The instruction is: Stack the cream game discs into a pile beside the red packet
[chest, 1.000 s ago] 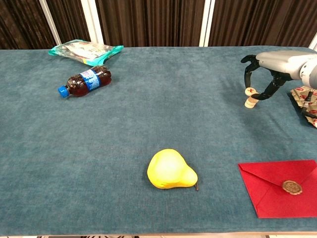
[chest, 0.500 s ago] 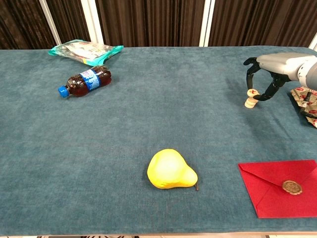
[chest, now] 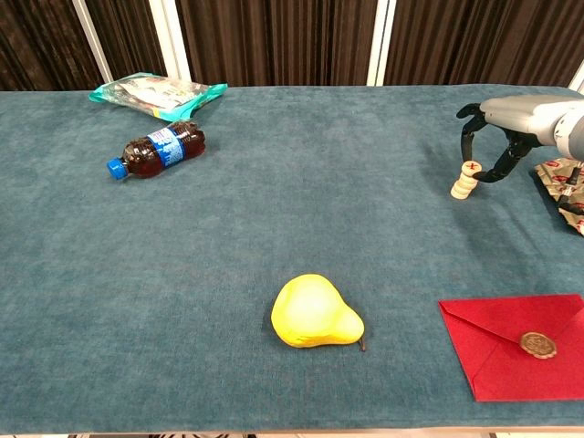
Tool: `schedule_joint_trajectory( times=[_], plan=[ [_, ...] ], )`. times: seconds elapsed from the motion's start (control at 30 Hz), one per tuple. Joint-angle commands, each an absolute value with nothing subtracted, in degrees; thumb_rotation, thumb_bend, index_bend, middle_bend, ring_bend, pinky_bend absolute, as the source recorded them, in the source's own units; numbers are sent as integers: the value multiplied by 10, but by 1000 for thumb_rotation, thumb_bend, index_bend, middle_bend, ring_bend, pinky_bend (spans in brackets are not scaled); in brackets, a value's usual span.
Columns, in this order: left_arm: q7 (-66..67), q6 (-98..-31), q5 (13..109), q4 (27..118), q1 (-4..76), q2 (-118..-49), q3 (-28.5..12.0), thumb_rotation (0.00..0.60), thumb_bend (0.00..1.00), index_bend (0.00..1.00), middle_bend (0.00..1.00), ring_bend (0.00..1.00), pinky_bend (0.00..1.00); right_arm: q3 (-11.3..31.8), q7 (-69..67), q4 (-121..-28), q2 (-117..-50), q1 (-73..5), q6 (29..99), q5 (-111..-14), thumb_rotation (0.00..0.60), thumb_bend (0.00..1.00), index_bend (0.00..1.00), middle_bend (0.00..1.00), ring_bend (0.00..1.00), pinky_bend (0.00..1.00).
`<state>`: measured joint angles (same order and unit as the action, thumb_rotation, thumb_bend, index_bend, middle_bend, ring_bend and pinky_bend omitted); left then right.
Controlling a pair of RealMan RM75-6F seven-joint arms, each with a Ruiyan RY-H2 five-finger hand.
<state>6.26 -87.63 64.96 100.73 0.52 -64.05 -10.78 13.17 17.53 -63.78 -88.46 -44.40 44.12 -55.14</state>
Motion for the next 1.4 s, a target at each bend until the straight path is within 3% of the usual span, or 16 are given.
schedule_joint_trajectory(
  times=[0.03,0.67,1.4],
  plan=[
    [63,-876,649,1007,5,-641,-108,600,631,52,0,0,0,131,176,-636,-885,-445,440,-549,600,412,556,0,0,0],
    [62,-876,649,1007,5,-641,-108,600,631,52,0,0,0,129,185,-624,-895,-450,444,-537,600,411,555,0,0,0],
    [63,-875,648,1007,5,-641,-108,600,631,52,0,0,0,125,194,-640,-886,-451,447,-529,600,411,463,0,0,0]
  ],
)
